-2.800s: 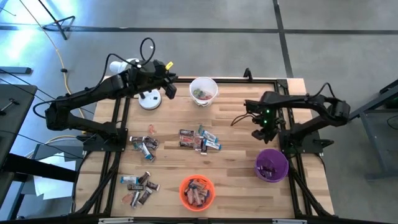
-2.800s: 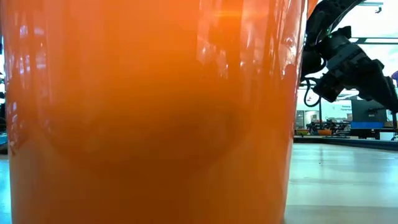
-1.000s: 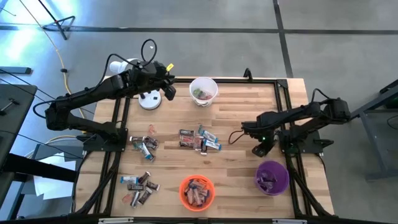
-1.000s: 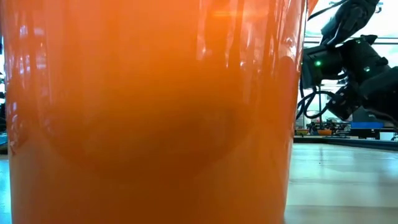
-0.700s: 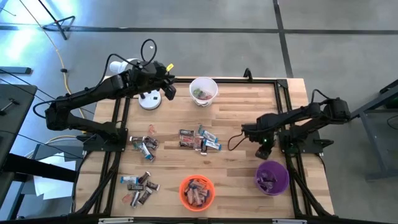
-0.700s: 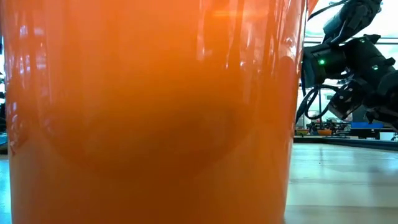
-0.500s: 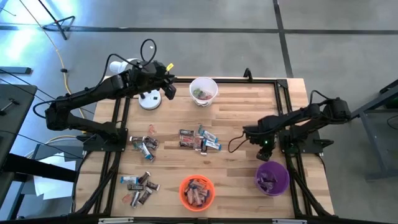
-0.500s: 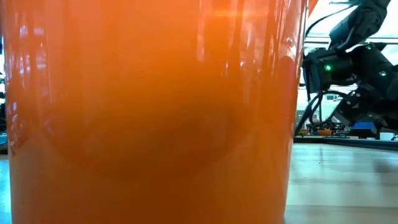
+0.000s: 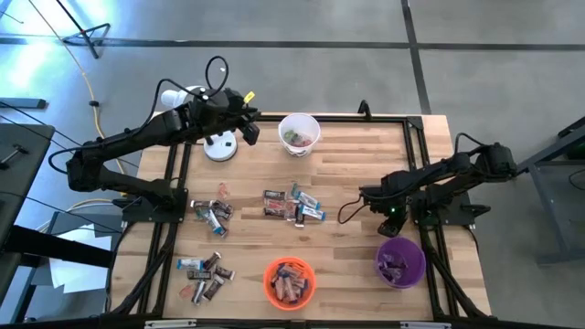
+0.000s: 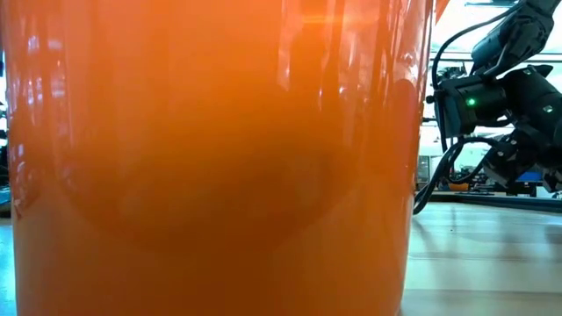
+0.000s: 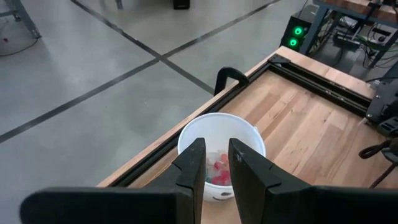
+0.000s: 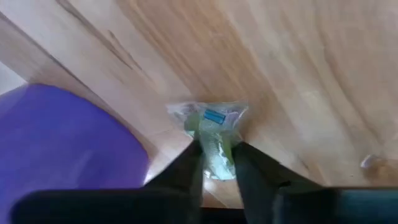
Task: Organize candy in baskets
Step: Put the green gummy into the white bucket
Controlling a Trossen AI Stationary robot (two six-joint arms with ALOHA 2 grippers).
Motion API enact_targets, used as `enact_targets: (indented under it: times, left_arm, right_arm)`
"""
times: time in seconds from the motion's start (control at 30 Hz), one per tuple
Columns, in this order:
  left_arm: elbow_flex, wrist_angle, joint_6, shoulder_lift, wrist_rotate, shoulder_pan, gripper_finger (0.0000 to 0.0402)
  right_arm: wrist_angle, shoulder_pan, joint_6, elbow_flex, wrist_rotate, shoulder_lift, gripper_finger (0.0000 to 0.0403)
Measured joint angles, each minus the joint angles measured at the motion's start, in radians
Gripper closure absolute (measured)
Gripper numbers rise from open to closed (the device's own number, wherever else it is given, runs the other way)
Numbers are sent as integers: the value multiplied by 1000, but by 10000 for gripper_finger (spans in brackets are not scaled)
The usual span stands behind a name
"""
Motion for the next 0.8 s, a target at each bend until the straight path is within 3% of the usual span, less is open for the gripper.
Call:
enact_targets:
  times: [0.07,0.13,0.43,0.8]
  left_arm:
    - [0,0,0,0,0,0,346]
    - [0,0,0,0,0,0,346]
    - [0,0,-16,0,0,0,346]
    - [0,-1,-17,0,0,0,346]
  right_arm:
    - [2,0,19,-1,6,0,378]
    - [4,0,33,-1,7,0,392]
    - [-39,0,100,34,31,0,397]
    - [-213,0,94,240,135,1,401]
